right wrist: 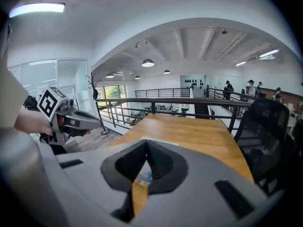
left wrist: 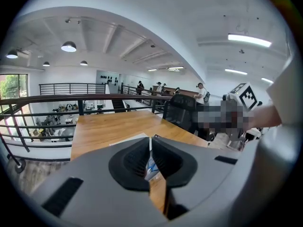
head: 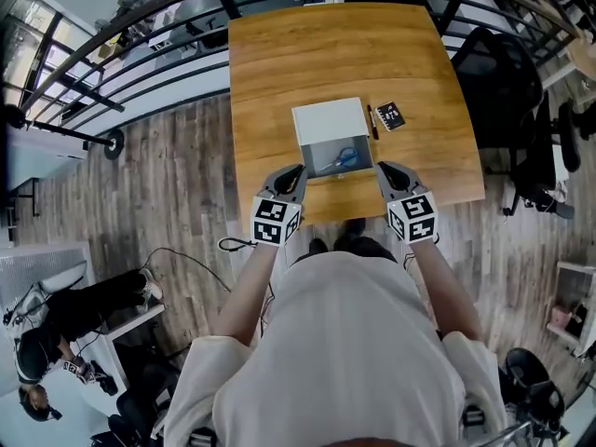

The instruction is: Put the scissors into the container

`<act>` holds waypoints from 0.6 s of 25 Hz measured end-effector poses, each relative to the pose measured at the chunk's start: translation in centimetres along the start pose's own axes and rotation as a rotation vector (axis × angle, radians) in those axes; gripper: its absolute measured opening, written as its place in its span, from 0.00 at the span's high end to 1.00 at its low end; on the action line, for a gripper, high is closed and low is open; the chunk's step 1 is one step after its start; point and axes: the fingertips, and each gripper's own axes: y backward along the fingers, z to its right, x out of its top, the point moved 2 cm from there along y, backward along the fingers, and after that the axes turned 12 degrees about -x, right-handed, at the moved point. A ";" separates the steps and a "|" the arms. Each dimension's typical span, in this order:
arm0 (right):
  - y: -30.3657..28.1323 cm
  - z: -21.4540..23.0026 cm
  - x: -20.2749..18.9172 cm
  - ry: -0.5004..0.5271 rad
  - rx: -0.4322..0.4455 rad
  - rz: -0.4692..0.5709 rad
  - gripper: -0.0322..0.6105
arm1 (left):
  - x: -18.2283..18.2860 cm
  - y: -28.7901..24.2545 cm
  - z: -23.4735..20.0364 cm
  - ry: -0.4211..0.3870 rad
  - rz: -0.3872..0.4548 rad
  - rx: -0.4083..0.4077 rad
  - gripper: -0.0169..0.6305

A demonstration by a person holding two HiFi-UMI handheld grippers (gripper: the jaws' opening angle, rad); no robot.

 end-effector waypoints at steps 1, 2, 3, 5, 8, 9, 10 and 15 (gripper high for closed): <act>0.6 -0.3 0.2 0.000 -0.003 0.009 0.95 | 0.1 0.6 0.2 0.000 0.012 0.001 0.97; 1.2 -0.6 0.3 0.001 -0.006 0.018 0.95 | 0.2 1.3 0.5 -0.001 0.024 0.002 0.98; 1.8 -0.8 0.4 0.003 -0.009 0.026 0.95 | 0.2 1.9 0.9 0.000 0.037 0.004 0.98; 3.2 -1.2 0.6 0.006 -0.018 0.043 0.95 | 0.5 3.1 1.7 0.005 0.059 0.003 0.98; 5.3 -1.8 1.0 0.002 -0.028 0.068 0.95 | 0.8 4.9 3.0 0.012 0.088 -0.006 0.98; 5.9 -1.9 1.2 0.002 -0.030 0.077 0.95 | 0.9 5.5 3.4 0.010 0.094 -0.009 0.98; 6.5 -2.1 1.4 0.003 -0.030 0.086 0.95 | 1.0 6.0 3.7 0.007 0.099 -0.009 0.98; 8.9 -2.1 2.1 0.023 -0.013 0.131 0.95 | 1.5 7.8 5.1 0.009 0.140 0.019 0.98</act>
